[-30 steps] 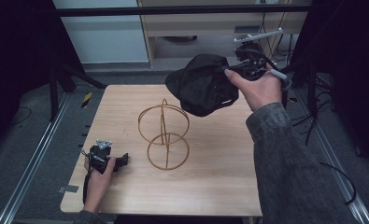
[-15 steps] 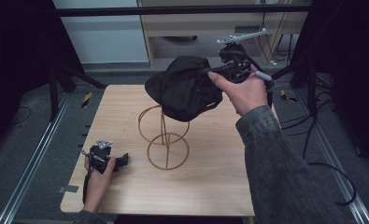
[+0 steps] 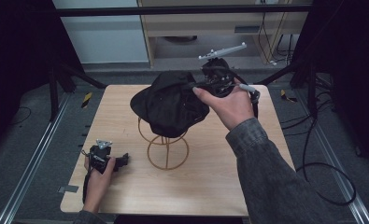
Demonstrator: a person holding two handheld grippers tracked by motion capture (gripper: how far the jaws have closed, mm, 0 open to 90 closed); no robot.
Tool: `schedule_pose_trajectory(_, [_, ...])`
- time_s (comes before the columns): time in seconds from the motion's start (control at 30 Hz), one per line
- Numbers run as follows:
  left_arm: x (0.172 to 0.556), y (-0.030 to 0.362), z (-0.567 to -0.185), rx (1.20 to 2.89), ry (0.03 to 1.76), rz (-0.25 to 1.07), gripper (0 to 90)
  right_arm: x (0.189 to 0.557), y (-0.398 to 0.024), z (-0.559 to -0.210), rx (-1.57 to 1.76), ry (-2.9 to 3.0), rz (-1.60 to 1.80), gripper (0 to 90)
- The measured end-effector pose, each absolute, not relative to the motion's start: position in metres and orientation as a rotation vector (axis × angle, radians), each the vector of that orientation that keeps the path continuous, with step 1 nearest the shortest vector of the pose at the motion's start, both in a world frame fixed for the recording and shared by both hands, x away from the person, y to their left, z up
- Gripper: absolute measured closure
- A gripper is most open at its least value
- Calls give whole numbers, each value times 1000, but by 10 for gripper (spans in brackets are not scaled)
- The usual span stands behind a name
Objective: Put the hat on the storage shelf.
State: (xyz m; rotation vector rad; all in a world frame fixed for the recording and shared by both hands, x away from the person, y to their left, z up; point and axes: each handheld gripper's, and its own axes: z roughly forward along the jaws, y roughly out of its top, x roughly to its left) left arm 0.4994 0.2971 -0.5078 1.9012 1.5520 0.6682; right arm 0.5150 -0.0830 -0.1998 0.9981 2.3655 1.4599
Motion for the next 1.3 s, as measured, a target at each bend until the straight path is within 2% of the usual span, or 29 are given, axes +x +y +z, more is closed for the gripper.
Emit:
schedule_pose_trajectory(0.53, [499,297,-508,1902,1551,668,0,496,-77,-228,961,2449,1399,871])
schedule_pose_trajectory(1.3, [499,297,-508,1900,1550,670,0,485,-85,-246,957,2474,1338,870])
